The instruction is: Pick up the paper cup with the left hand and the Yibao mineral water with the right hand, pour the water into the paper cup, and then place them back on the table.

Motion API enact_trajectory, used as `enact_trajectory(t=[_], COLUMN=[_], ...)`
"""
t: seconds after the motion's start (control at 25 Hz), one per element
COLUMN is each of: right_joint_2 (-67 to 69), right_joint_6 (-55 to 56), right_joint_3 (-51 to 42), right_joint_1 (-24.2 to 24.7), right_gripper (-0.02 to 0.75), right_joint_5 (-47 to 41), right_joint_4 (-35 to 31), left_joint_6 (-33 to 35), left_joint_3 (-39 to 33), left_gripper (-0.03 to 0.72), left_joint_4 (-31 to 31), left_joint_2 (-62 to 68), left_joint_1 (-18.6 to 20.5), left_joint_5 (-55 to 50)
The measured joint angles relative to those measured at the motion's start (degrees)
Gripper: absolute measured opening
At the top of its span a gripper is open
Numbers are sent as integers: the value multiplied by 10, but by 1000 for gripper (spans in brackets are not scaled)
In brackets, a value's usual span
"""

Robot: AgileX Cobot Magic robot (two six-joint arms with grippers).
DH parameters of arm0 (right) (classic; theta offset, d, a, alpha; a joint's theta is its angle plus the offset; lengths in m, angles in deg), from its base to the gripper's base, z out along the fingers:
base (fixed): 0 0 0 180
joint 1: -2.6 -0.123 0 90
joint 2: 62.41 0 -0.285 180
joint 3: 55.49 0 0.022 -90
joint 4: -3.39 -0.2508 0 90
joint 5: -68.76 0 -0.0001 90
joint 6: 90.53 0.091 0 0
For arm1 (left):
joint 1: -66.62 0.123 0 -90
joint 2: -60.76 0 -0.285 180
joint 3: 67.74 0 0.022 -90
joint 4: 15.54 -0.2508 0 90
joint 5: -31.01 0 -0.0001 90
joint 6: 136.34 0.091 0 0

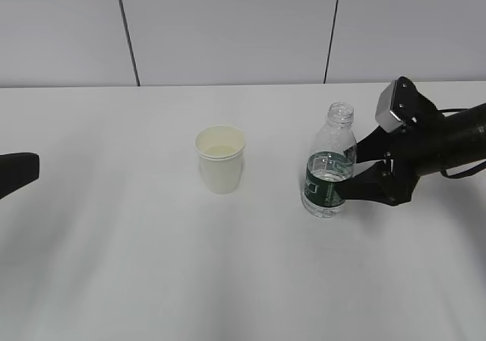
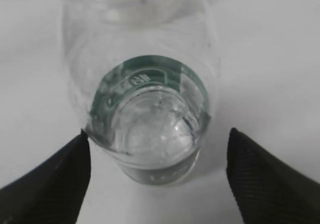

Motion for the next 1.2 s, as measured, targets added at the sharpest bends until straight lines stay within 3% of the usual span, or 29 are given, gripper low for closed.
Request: enact_trajectory(t=[0.36,0.64,0.84,1.2], right_joint_2=[-40,-66,-76,-78], right_joint_6=[58,193,345,729], right_joint_3=[0,0,30,142], right_joint_1=[51,60,61,61], right_gripper=[647,615,601,593], right_joint_5=[7,34,34,-35], right_joint_4=[51,121,202,381], left_joint_6=[0,0,0,0], left_joint_3=[0,0,0,0], left_gripper=[489,489,489,489], left_joint_4=[0,0,0,0], left_joint_2=[0,0,0,0], left_joint_1=[0,0,0,0], left_joint_5=[-4,-16,-18,-19])
